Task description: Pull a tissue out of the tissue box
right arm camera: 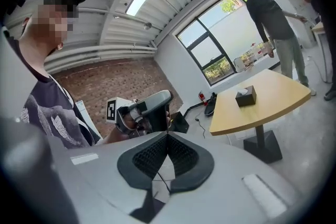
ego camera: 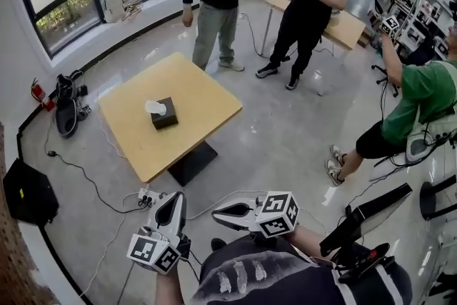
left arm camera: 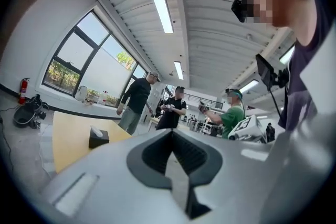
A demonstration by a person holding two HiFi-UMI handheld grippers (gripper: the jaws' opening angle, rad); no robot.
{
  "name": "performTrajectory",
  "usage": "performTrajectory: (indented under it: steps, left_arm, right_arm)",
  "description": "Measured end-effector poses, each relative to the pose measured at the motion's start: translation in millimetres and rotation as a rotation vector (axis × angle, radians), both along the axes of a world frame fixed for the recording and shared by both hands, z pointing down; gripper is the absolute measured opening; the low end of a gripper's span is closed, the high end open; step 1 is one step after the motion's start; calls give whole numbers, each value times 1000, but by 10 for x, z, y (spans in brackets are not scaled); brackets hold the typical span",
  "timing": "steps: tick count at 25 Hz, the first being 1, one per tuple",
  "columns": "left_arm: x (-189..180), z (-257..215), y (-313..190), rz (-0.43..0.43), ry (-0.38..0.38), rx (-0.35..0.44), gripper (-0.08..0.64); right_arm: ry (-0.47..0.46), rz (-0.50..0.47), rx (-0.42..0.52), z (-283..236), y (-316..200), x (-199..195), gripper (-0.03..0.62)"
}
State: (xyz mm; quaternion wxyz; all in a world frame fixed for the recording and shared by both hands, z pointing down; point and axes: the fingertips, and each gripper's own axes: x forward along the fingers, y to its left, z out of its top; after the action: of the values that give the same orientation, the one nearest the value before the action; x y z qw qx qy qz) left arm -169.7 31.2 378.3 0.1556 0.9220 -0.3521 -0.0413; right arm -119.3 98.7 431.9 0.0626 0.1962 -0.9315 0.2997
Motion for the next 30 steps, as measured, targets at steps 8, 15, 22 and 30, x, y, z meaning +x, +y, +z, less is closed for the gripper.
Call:
performTrajectory:
  steps: [8,15,22,30]
  left_arm:
    - [-343,4,-70,-59,19,-15,3]
    - [-339,-40,-396,-127,-23,-17,3]
    - [-186,-59,-768,-194,-94,-47,3]
    - [344,-5,-1328,-207,-153,-71,3]
  right_arm:
    - [17,-86,-15,5,-116,-400,-2]
    - [-19,-146,-16,-9,-523,-379,-2]
    - [-97,-223,-40,14,-929,-281,-2]
    - [-158,-223,-75,132,-1492,297,-2]
